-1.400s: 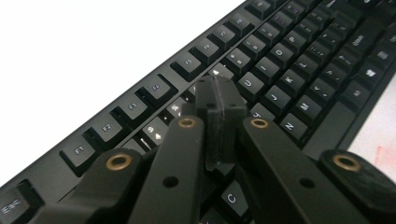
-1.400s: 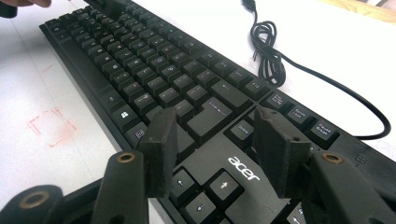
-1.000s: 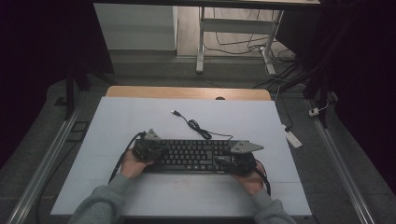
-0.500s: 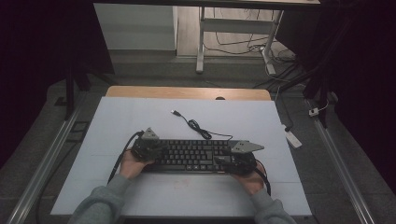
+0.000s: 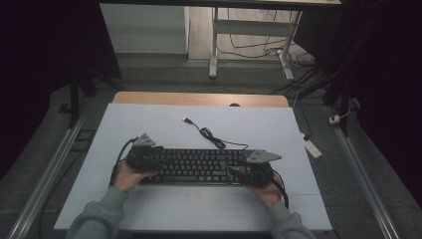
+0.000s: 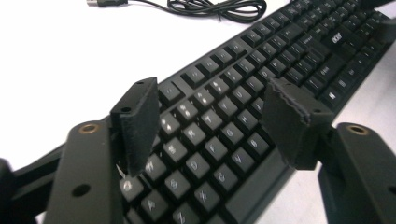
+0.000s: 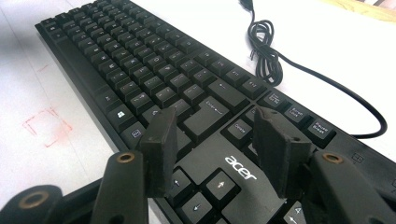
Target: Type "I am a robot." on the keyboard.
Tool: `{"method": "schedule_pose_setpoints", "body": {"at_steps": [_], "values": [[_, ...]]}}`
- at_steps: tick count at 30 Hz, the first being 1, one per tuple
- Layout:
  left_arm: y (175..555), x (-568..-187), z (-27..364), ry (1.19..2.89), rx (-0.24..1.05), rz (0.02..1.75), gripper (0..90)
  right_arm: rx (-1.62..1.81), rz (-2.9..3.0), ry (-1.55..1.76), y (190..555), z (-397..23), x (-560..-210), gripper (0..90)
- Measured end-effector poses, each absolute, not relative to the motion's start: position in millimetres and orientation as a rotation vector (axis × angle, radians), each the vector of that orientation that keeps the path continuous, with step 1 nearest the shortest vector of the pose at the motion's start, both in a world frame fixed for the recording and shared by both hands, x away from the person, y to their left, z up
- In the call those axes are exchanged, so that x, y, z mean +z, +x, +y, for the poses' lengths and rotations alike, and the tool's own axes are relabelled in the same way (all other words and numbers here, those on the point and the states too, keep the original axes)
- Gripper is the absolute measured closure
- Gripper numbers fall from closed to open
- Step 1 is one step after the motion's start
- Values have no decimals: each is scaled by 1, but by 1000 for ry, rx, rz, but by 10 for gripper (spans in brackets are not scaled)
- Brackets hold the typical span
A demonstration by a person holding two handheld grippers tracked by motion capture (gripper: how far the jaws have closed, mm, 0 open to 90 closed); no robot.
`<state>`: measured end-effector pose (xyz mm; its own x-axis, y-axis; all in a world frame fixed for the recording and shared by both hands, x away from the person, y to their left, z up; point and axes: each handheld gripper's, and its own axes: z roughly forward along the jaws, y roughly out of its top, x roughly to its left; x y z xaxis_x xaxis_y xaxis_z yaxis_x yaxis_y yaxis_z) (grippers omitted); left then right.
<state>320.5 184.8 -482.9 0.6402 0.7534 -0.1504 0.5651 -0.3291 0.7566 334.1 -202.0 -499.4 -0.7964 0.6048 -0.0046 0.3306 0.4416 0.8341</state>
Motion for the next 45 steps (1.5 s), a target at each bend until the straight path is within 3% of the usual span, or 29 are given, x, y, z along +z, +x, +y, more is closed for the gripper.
{"method": "schedule_pose_setpoints", "body": {"at_steps": [9, 21, 34, 39, 45], "values": [[302, -485, 201, 2017, 302, 1051, 322, 1304, 2382, 811, 335, -204, -498, 500], [308, -491, 193, 2062, 298, 1023, 307, 1314, 2386, 800, 336, -200, -497, 501], [306, -491, 192, 2071, 297, 1016, 306, 1327, 2411, 768, 340, -171, -491, 537], [306, -491, 192, 2074, 295, 1012, 305, 1336, 2447, 725, 342, -155, -490, 627], [306, -491, 193, 2071, 295, 1016, 305, 1305, 2526, 660, 343, -138, -492, 850]]}}
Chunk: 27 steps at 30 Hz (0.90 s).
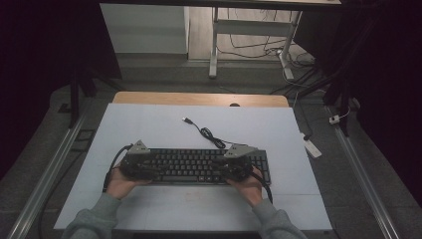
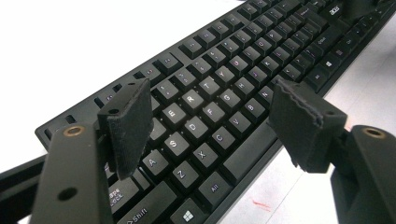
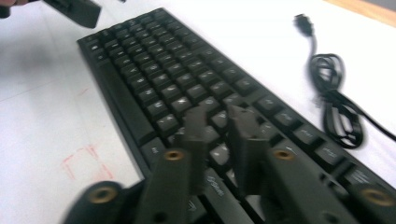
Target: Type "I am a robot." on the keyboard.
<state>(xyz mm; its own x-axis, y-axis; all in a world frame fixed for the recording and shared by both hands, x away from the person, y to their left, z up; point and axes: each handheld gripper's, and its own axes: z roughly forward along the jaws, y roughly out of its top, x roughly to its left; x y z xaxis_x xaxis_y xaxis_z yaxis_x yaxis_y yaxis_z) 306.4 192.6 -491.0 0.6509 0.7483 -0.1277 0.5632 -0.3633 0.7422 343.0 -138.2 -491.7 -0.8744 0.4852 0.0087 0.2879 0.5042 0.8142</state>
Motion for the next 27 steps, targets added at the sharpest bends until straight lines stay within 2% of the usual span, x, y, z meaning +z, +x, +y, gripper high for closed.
{"method": "schedule_pose_setpoints", "body": {"at_steps": [2, 13, 27], "values": [[306, -491, 192, 2074, 295, 1013, 305, 1293, 2549, 642, 343, -132, -492, 893], [306, -492, 192, 2078, 294, 1011, 303, 1185, 2632, 616, 346, -104, -506, 894], [306, -493, 191, 2092, 291, 1004, 299, 1155, 2652, 617, 348, -99, -515, 894]]}}
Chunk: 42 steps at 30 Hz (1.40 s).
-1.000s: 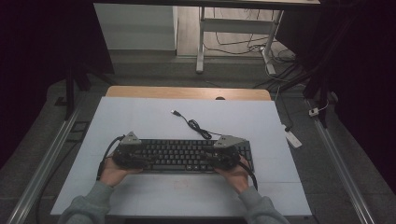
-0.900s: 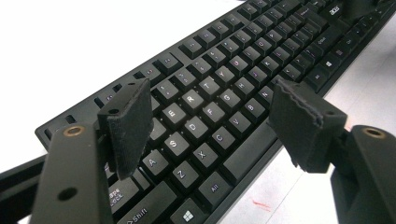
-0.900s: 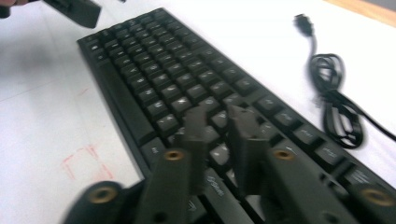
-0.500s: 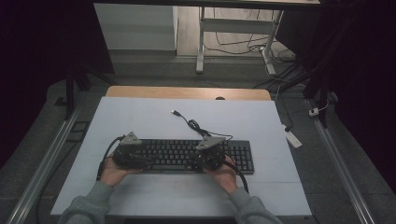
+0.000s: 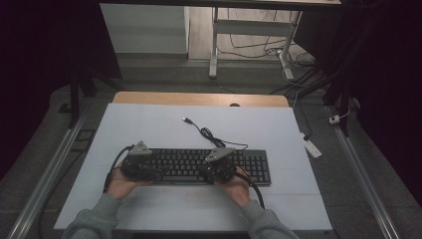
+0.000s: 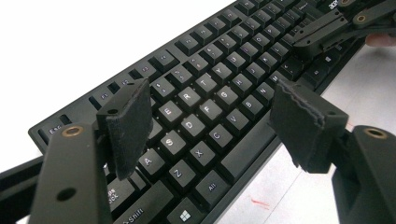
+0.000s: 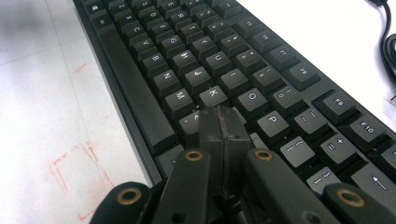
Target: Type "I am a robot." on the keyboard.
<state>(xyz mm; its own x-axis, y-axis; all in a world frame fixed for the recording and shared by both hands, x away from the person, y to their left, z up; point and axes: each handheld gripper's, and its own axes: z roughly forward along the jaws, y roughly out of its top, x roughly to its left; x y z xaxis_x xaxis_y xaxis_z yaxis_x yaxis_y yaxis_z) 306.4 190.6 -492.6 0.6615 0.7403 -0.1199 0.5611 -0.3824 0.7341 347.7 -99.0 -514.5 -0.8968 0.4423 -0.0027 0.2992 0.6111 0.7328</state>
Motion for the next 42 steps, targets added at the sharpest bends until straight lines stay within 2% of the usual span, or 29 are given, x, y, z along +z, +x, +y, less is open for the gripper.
{"method": "schedule_pose_setpoints", "body": {"at_steps": [8, 15, 20, 27, 33, 42], "values": [[306, -493, 190, 2097, 289, 1006, 297, 1142, 2654, 611, 347, -99, -516, 896], [306, -493, 191, 2093, 292, 1004, 296, 1221, 2575, 625, 347, -111, -504, 894], [306, -493, 191, 2095, 293, 1003, 296, 1256, 2518, 681, 349, -123, -499, 725], [304, -492, 192, 2084, 305, 1005, 296, 1281, 2474, 709, 347, -135, -496, 581], [302, -492, 192, 2076, 312, 1004, 295, 1306, 2433, 730, 340, -153, -492, 508], [295, -491, 193, 2053, 332, 998, 294, 1305, 2381, 745, 331, -181, -491, 458]]}}
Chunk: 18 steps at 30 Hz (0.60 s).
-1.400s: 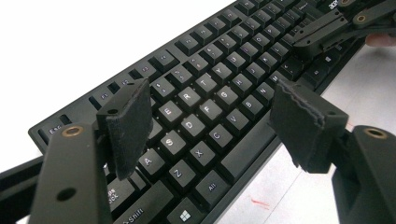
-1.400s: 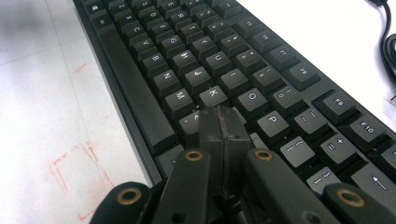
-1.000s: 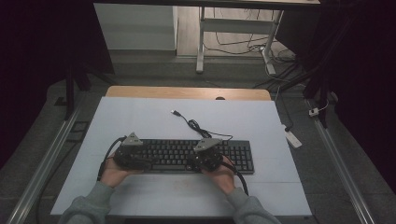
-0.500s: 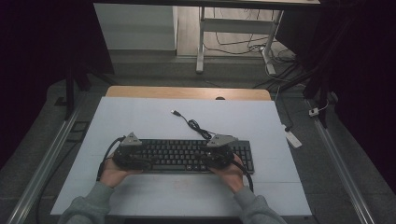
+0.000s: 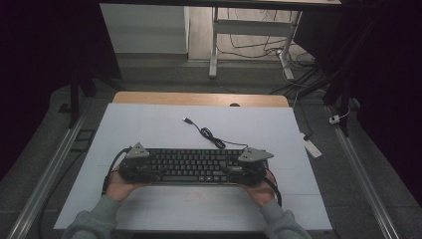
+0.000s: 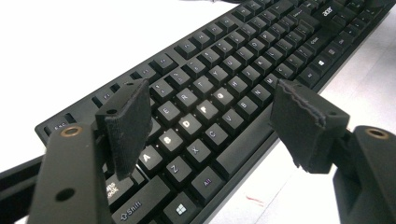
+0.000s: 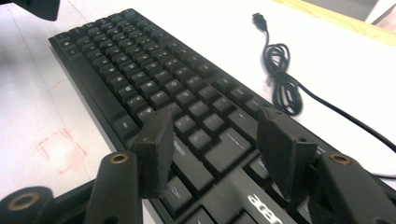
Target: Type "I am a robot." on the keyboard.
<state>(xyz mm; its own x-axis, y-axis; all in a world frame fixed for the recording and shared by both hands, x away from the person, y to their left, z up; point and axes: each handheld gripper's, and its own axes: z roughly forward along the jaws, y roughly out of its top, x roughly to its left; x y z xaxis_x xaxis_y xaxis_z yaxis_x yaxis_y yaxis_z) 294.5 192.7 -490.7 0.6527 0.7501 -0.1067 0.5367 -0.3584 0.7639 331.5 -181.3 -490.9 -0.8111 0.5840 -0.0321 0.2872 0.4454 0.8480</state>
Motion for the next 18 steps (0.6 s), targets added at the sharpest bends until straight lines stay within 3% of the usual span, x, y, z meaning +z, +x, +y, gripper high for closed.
{"method": "schedule_pose_setpoints", "body": {"at_steps": [18], "values": [[258, -498, 210, 2031, 367, 989, 290, 1290, 2297, 827, 302, -254, -494, 444]]}}
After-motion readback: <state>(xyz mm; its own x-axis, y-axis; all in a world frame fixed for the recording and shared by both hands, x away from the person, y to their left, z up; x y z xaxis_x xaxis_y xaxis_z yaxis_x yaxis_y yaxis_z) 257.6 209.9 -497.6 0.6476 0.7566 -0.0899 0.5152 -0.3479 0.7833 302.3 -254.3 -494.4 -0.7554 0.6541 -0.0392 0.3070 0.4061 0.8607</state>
